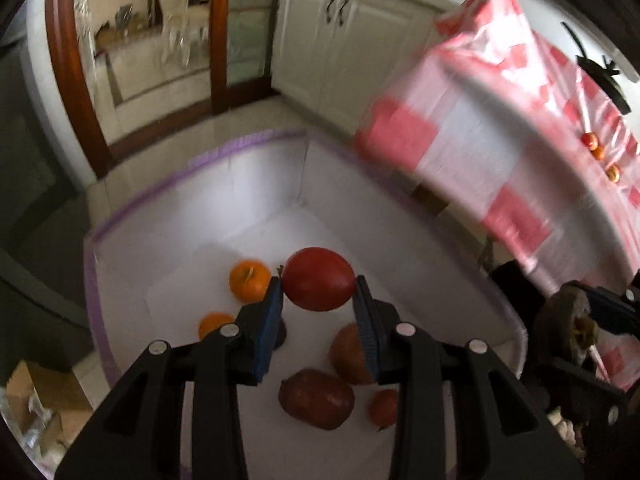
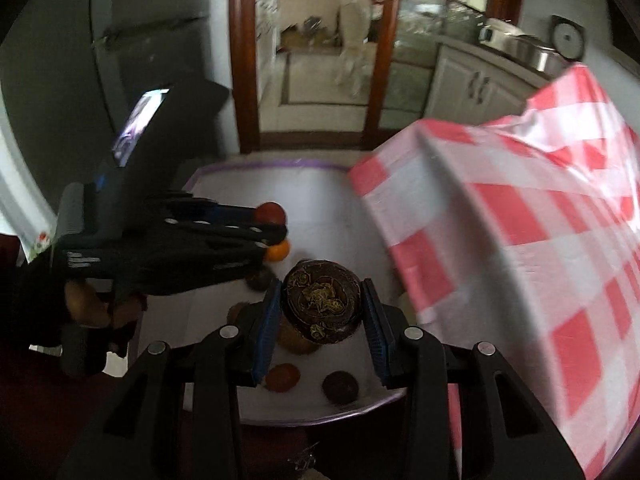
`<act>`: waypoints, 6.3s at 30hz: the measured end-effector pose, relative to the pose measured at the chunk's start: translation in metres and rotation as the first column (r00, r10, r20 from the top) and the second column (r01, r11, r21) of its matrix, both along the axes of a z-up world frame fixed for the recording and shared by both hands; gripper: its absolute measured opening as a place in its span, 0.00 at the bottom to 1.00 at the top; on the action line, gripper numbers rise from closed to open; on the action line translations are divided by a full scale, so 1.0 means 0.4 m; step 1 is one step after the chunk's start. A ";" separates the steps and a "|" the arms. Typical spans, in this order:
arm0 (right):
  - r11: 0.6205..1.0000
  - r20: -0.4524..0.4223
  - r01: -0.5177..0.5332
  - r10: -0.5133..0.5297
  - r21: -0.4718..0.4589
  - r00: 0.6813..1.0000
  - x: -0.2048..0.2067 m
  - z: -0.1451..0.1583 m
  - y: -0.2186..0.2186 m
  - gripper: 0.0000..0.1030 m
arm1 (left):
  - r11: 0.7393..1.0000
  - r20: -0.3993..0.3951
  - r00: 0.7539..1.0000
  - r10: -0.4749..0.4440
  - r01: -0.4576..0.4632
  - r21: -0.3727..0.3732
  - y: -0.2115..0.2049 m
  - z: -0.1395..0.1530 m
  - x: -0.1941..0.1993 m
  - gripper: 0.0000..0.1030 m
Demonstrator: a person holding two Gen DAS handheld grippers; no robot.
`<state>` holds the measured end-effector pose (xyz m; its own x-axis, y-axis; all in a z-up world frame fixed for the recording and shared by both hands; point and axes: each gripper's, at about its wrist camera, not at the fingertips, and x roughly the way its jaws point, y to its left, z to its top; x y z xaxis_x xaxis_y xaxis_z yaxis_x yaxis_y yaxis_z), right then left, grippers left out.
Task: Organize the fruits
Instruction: 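Carry the dark fruit and tomato into the white box and open both tools, then move both open tools back over the remaining fruits on the table, then grasp the yellow striped melon with the right tool while the left tool grasps the red tomato, then carry the melon and tomato into the white box and open both tools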
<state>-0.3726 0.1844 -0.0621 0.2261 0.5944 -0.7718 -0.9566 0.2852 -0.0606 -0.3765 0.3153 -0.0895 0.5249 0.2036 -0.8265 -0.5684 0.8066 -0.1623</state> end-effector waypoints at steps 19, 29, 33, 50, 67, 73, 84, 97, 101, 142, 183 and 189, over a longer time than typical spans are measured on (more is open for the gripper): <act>0.985 -0.053 -0.047 0.039 -0.167 0.998 0.028 -0.141 0.077 0.56 | 0.977 -0.041 0.986 0.164 -0.168 -0.132 0.064 -0.086 -0.039 0.67; 0.990 -0.032 -0.042 0.038 -0.136 0.999 0.020 -0.117 0.054 0.72 | 0.958 -0.016 0.975 0.223 -0.222 -0.182 0.081 -0.090 -0.056 0.87; 0.992 -0.031 -0.039 0.035 -0.123 0.999 0.024 -0.108 0.054 0.72 | 0.959 -0.006 0.975 0.220 -0.218 -0.182 0.077 -0.085 -0.054 0.88; 0.934 -0.132 0.128 -0.088 0.334 0.987 0.146 0.196 -0.140 0.78 | 0.976 0.186 0.981 0.057 -0.094 0.197 -0.012 0.219 0.079 0.98; 0.410 -0.348 0.833 -0.771 0.370 0.534 0.583 0.262 -0.699 0.85 | 0.900 0.089 0.901 -0.424 0.407 0.158 -0.446 0.344 0.688 0.98; 0.215 -0.392 0.934 -0.863 0.284 0.318 0.699 0.205 -0.868 0.85 | 0.858 0.157 0.843 -0.514 0.508 0.080 -0.592 0.320 0.901 0.98; 0.109 -0.329 0.974 -0.928 0.200 0.172 0.899 0.152 -0.992 0.85 | 0.825 0.232 0.812 -0.535 0.562 -0.062 -0.704 0.262 1.132 0.98; 0.082 -0.355 0.986 -0.926 0.143 0.129 1.103 0.097 -1.073 0.85 | 0.800 0.298 0.782 -0.548 0.593 -0.085 -0.705 0.262 1.140 0.98; 0.106 -0.329 0.983 -0.932 0.152 0.152 1.172 0.100 -1.069 0.85 | 0.799 0.304 0.781 -0.546 0.594 -0.091 -0.701 0.262 1.140 0.98; -0.019 -0.514 0.958 -0.847 0.284 0.136 1.104 0.101 -1.090 0.43 | 0.792 0.138 0.782 -0.608 0.610 0.029 -0.852 0.258 1.403 0.94; -0.001 -0.521 0.966 -0.842 0.260 0.140 1.114 0.090 -1.080 0.44 | 0.897 0.340 0.858 -0.385 0.434 -0.082 -0.559 0.289 0.840 0.33; 0.042 -0.521 0.965 -0.835 0.259 0.176 0.999 0.102 -1.024 0.44 | 0.891 0.343 0.846 -0.409 0.451 -0.051 -0.529 0.300 0.720 0.33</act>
